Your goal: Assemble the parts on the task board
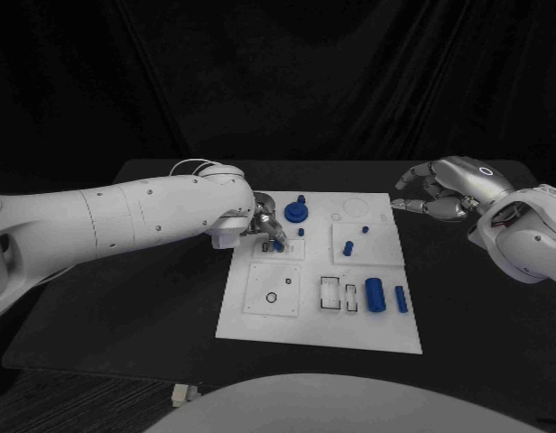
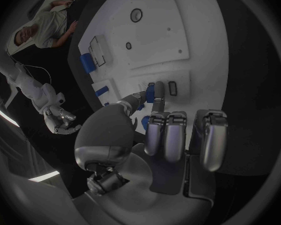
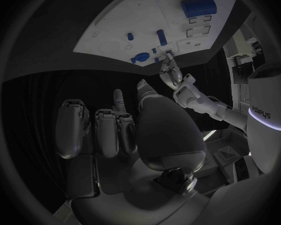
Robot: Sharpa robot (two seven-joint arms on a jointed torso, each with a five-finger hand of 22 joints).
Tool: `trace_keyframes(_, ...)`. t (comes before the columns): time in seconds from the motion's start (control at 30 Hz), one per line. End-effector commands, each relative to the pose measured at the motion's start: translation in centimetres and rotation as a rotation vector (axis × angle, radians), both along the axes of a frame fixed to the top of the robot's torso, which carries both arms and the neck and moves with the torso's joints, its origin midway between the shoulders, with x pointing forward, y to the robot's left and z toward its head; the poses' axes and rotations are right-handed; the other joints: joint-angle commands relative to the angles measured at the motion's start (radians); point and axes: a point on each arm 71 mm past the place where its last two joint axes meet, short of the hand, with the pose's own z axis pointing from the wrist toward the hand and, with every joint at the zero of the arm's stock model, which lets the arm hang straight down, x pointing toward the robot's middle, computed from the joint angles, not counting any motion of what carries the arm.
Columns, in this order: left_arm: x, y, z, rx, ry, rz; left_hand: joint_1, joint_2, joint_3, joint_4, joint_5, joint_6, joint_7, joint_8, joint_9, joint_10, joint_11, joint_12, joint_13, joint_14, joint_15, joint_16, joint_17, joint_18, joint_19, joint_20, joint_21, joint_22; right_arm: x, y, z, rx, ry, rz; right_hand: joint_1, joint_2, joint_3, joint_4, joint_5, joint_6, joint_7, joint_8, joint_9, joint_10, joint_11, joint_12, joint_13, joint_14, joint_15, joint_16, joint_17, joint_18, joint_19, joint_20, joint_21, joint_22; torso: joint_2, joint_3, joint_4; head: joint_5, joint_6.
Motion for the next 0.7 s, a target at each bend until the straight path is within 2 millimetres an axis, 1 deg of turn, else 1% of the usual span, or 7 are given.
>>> trace_keyframes(0.03, -0.10, -0.32, -0.14, -0.014, 0.006, -0.015, -0.005, 0.003, 0.003, 0.000, 0.004, 0.003, -0.003, 0.000, 0.000, 0.102, -0.006, 0.003, 0.263, 0.104, -0.006, 0.003, 0.263, 0.009, 0.060, -0.003, -0.003, 0.224, 0.01, -0.11, -0.14, -0.003, 0.007, -0.017, 0.000, 0.009, 0.000, -0.005, 0.007, 0.010, 0.000, 0.004, -0.001, 0.107, 0.005, 0.003, 0.264, 0.077, 0.008, -0.006, 0.141, 0.013, -0.001, 0.007, -0.003, 0.183, 0.000, -0.0001, 0.0002, 0.000, 0.000)
trace_keyframes(0.5, -0.10, -0.60, -0.25, -0.008, 0.018, -0.026, -0.006, 0.005, 0.004, 0.002, 0.004, 0.003, -0.003, 0.000, 0.000, 0.102, -0.006, 0.003, 0.263, 0.104, -0.006, 0.003, 0.263, 0.009, 0.059, -0.003, -0.004, 0.224, -0.02, -0.17, -0.23, -0.004, 0.010, -0.018, 0.000, 0.009, 0.000, -0.005, 0.007, 0.010, 0.000, 0.004, -0.001, 0.107, 0.005, 0.003, 0.264, 0.077, 0.008, -0.006, 0.141, 0.013, -0.001, 0.007, -0.003, 0.183, 0.000, -0.0001, 0.0004, 0.000, 0.000)
trace_keyframes(0.7, -0.21, -0.40, -0.37, 0.002, 0.029, -0.027, -0.006, 0.005, 0.004, 0.002, 0.004, 0.002, -0.003, -0.001, 0.001, 0.102, -0.006, 0.003, 0.263, 0.104, -0.006, 0.003, 0.263, 0.009, 0.058, -0.003, -0.005, 0.223, -0.05, -0.21, -0.29, -0.005, 0.012, -0.020, 0.000, 0.009, 0.000, -0.005, 0.007, 0.010, 0.000, 0.004, -0.001, 0.107, 0.005, 0.003, 0.264, 0.077, 0.008, -0.006, 0.141, 0.013, -0.001, 0.007, -0.003, 0.183, 0.000, -0.0001, 0.0002, 0.001, 0.000)
